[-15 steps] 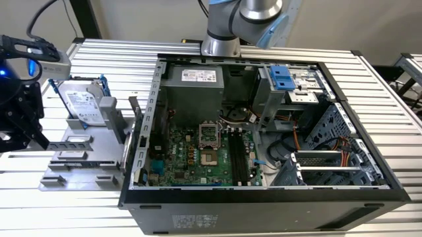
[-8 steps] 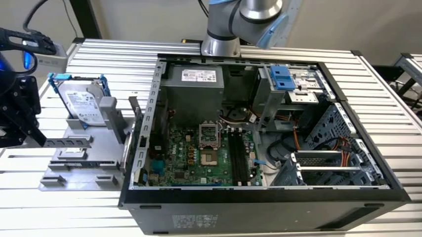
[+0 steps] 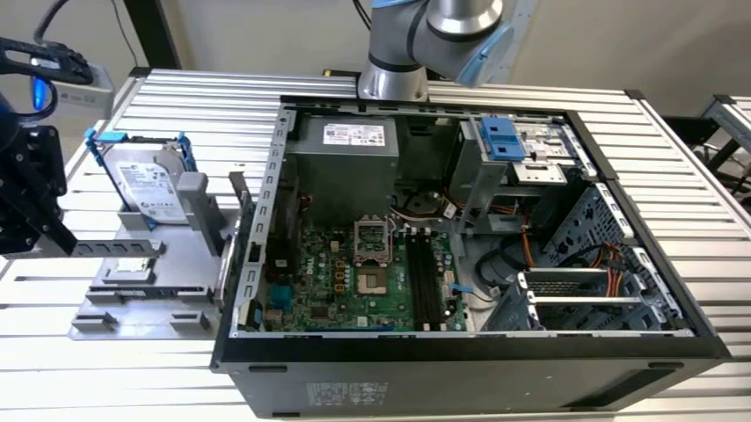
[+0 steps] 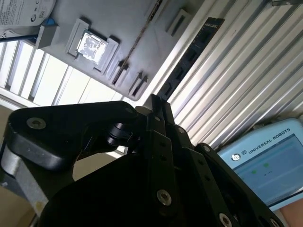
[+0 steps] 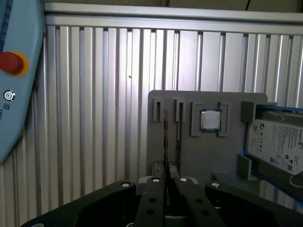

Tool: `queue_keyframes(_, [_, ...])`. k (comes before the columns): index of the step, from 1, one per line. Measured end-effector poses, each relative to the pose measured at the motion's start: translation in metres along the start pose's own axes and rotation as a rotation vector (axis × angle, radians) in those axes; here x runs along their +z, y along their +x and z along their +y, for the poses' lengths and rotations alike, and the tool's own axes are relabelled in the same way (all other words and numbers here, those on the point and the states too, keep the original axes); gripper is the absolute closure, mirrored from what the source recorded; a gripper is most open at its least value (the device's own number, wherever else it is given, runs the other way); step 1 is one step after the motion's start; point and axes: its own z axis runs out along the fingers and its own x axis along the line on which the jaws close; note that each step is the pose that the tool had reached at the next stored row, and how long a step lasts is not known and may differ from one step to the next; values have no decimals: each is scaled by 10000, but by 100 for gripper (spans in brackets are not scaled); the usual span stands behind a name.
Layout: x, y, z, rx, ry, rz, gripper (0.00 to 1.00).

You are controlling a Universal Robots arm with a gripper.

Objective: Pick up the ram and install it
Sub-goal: 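Pick up the ram and move it above insertion slot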

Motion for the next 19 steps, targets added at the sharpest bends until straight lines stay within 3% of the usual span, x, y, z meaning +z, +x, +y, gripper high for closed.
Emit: queue_keyframes(19, [-239,-6,-1,0,0,-1,100])
